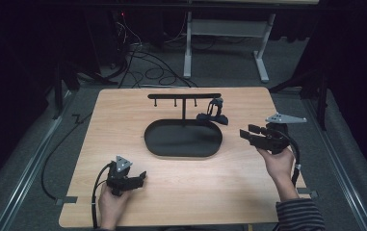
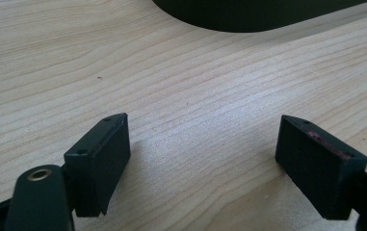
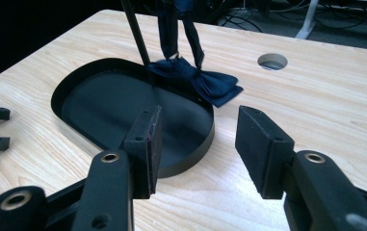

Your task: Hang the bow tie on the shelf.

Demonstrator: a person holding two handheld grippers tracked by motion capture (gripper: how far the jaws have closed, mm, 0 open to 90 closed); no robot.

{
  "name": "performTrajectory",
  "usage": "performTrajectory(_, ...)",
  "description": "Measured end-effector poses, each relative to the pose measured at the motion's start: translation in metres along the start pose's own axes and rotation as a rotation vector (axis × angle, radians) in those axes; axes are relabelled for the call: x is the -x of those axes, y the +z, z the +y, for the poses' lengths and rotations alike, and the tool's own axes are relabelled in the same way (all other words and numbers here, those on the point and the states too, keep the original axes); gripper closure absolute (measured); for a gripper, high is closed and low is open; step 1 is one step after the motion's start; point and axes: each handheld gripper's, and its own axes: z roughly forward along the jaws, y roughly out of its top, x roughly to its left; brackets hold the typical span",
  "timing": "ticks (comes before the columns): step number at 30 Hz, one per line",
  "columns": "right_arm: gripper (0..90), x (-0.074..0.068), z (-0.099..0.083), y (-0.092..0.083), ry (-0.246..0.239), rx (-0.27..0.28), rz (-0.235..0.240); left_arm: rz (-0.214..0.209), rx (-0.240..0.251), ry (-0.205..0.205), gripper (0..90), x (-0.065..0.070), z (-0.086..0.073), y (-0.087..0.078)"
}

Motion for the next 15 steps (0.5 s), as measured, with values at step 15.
performTrajectory(15,54.3,0.004,-0.026,-0.004,0.044,-0.009,0.002,0.000,0.000,0.000,20.4,0.000,0.000,0.000)
